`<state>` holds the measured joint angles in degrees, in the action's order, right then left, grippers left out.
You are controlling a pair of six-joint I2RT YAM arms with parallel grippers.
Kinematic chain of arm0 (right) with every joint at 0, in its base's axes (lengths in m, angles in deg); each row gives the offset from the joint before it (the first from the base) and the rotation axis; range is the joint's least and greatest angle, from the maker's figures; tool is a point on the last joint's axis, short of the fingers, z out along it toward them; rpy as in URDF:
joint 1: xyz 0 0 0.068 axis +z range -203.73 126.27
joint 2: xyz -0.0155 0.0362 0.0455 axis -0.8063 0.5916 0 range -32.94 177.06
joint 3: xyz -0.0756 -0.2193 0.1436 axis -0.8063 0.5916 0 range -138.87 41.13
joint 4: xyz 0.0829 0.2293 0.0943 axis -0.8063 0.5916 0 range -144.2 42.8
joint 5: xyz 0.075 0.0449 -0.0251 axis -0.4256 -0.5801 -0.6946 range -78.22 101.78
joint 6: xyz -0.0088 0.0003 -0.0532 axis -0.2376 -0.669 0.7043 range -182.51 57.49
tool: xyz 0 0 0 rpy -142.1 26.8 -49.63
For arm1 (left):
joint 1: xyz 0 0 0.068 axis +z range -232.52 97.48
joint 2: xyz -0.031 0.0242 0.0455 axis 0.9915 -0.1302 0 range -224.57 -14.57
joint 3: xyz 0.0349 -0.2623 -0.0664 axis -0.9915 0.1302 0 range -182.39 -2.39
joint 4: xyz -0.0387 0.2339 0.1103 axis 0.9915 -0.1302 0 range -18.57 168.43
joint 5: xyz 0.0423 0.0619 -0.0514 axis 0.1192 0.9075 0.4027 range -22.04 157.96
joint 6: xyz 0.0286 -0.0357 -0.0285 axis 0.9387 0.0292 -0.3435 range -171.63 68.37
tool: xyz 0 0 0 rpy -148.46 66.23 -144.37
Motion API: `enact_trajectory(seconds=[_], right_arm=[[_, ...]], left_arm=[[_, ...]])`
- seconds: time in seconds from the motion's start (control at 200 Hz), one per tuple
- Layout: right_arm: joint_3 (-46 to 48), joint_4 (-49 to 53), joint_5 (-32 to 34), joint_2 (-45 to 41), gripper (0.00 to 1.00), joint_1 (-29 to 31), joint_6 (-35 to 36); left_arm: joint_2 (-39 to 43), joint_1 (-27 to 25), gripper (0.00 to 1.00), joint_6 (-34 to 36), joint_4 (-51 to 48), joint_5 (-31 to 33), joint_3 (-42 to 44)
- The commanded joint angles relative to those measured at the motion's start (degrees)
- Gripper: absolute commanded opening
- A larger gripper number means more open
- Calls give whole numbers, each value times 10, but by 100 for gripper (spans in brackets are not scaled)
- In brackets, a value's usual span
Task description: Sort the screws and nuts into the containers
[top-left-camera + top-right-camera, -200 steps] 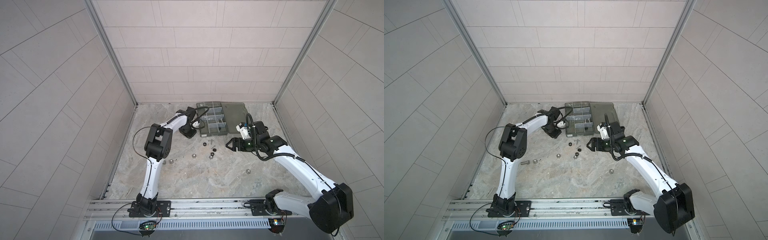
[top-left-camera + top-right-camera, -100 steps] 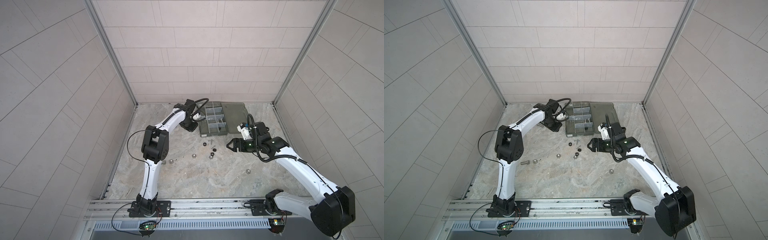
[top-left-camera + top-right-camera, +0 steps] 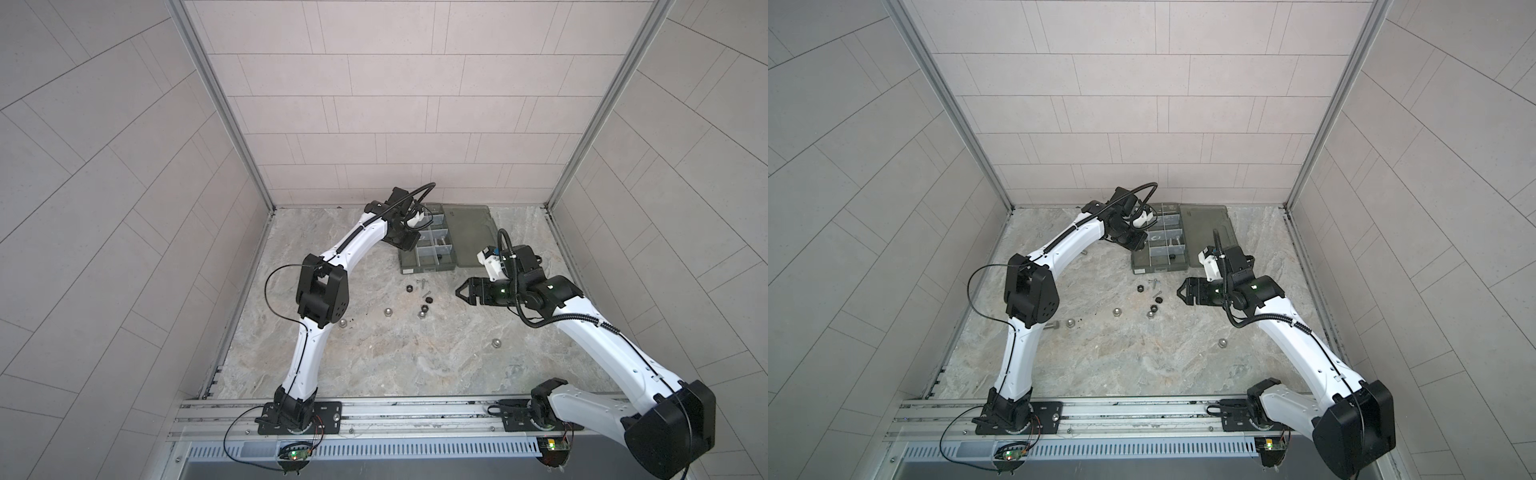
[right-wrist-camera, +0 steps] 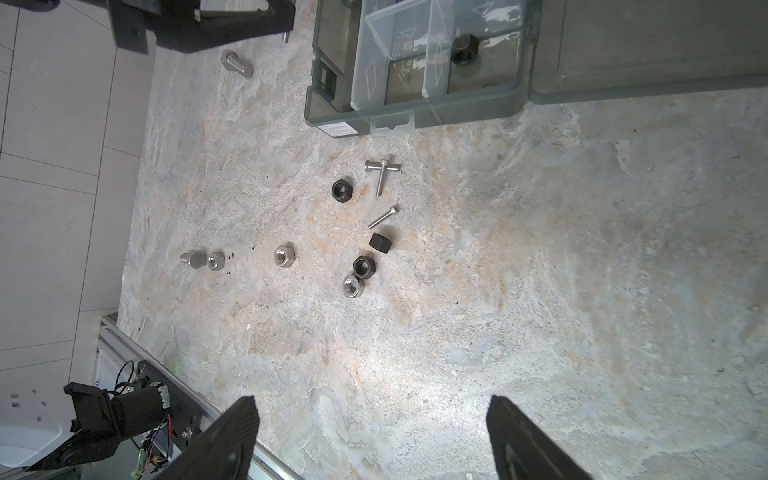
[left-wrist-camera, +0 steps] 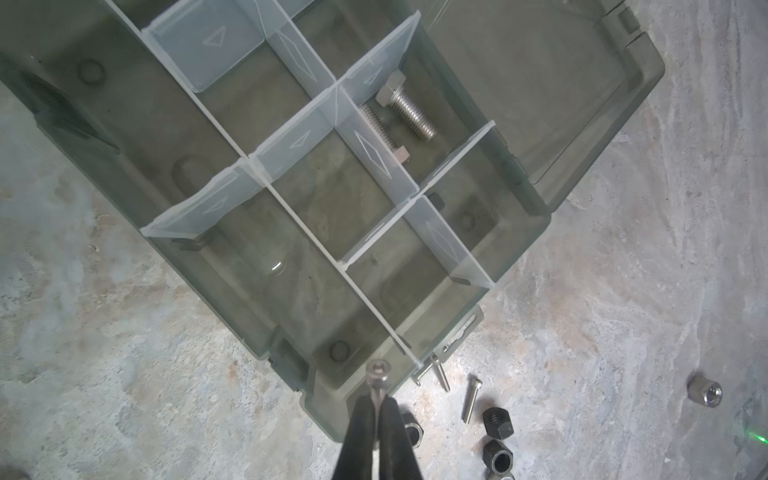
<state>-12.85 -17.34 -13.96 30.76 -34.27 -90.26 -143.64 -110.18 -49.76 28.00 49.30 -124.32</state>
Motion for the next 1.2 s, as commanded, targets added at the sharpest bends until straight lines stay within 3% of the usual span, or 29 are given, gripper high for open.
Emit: enact_trajectory(seconds=[0.0,0.43,0.545,0.655,0.896,1.021,1.196], right_arm=[[0,20,16,-14,88,1,1],[-6,25,26,-1,88,0,9],[-8,25,25,6,88,0,12],[-10,22,25,12,88,0,13],[-14,18,40,29,87,1,15],[-21,10,53,42,85,2,10],[-29,1,75,67,78,14,-6]], left_arm=[[-27,5,1,-17,8,-2,-13],[-53,4,5,-21,35,1,-14],[-56,5,31,-16,35,4,-12],[-55,6,50,-15,34,8,-10],[-19,6,58,-25,24,11,6],[45,5,61,-59,36,14,78],[180,4,64,-128,121,30,271]])
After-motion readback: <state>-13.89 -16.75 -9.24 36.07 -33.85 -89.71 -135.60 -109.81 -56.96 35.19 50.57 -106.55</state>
